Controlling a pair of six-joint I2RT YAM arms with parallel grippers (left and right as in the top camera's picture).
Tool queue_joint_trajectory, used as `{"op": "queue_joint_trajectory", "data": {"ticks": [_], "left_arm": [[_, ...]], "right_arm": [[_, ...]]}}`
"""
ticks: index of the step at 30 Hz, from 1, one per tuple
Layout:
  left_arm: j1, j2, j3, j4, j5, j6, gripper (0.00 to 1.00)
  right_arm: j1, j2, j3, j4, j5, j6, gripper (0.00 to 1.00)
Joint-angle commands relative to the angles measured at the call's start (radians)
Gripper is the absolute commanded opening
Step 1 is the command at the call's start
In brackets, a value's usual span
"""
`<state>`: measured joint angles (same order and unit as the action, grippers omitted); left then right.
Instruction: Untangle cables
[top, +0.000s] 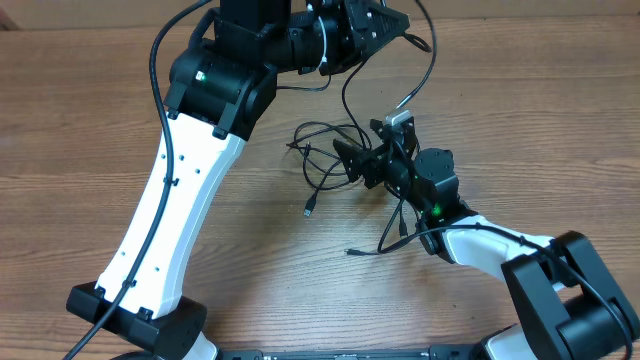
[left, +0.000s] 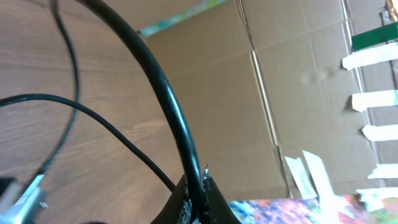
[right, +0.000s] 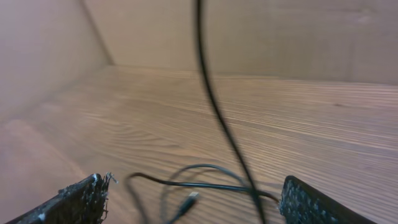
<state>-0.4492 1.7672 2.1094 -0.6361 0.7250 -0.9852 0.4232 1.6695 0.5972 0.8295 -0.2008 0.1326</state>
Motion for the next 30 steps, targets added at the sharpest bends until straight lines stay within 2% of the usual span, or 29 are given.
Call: {"op": "queue_joint_trajectory", "data": {"ticks": [1,7,11,12,14,18,19,20,24,27,30], "left_arm": [[0.003,-0.029,0.027,0.005,0.059,-0.063,0.04],[0.003,-0.029,0.027,0.006,0.064,-0.095,0.04],[0.003,-0.029,0.031,0.006,0.065,-0.097,0.04],[0.003,-0.029,0.033,0.006,0.065,-0.097,0.04],[0.003,-0.029,0.034,0.006,0.064,-0.097,0.04],[0.003,-0.029,0.034,0.006,0.061,-0.097,0.04],[0.004,-0.029,0.034,0.006,0.061,-0.097,0.04],[0.004,-0.029,0.034,0.006,0.061,-0.097,0.04],[0.004,-0.029,0.034,0.005,0.059,-0.095,0.04],[0.004,-0.029,0.034,0.005,0.061,-0.092,0.04],[0.004,-0.029,0.034,0.005,0.061,-0.092,0.04]], "right_arm": [[0.002,0.057,0.061,0.011,0.088,-0.061,0.88],[0.002,0.141,0.135,0.010,0.093,-0.064,0.86],[0.001,0.175,0.160,0.002,0.137,-0.064,0.78],[0.001,0.187,0.164,-0.010,0.146,-0.064,0.72],[0.001,0.194,0.164,-0.026,0.148,-0.064,0.68],[0.001,0.196,0.164,-0.042,0.148,-0.064,0.64],[0.001,0.196,0.164,-0.041,0.148,-0.064,0.59],[0.001,0.196,0.164,-0.042,0.148,-0.064,0.38],[0.001,0.196,0.164,-0.049,0.148,-0.063,0.12],[0.001,0.196,0.164,-0.031,0.143,-0.061,0.04],[0.001,0.196,0.164,-0.007,0.111,-0.058,0.04]]}}
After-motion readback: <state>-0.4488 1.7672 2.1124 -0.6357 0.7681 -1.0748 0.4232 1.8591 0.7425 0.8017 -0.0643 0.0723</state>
